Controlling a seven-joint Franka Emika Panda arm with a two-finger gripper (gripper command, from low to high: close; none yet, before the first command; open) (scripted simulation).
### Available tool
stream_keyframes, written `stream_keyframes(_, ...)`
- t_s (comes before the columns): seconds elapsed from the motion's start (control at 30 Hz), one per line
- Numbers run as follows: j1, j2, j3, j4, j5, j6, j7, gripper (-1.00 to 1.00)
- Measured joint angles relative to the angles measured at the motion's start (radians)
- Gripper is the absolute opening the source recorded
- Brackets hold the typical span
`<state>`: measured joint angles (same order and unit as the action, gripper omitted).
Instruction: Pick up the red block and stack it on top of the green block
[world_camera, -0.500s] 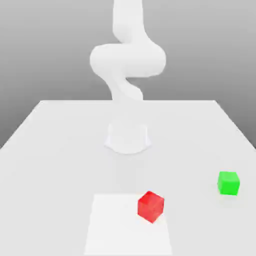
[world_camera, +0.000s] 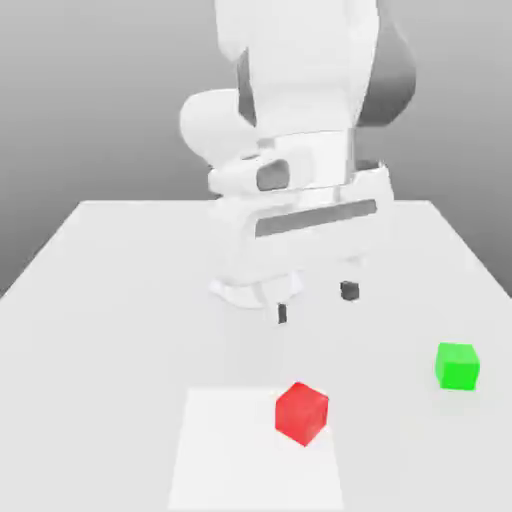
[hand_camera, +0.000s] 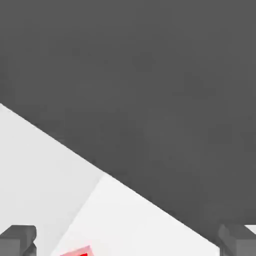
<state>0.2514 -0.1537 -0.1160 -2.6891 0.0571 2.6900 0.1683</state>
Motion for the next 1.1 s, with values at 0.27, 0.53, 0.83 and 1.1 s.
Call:
stream_keyframes(0.27, 0.008, 0.281, 0.025, -0.077, -0.015, 0.207, -0.138, 0.00)
stream_keyframes(0.53, -0.021, 0.384, 0.062, -0.064, 0.016, 0.292, -0.161, -1.00)
stream_keyframes(0.83, 0.005, 0.176, 0.048, -0.092, -0.050, 0.112, -0.119, -1.00)
stream_keyframes(1.1, 0.321, 0.109, 0.257, -0.044, -0.033, -0.003, -0.277, -1.00)
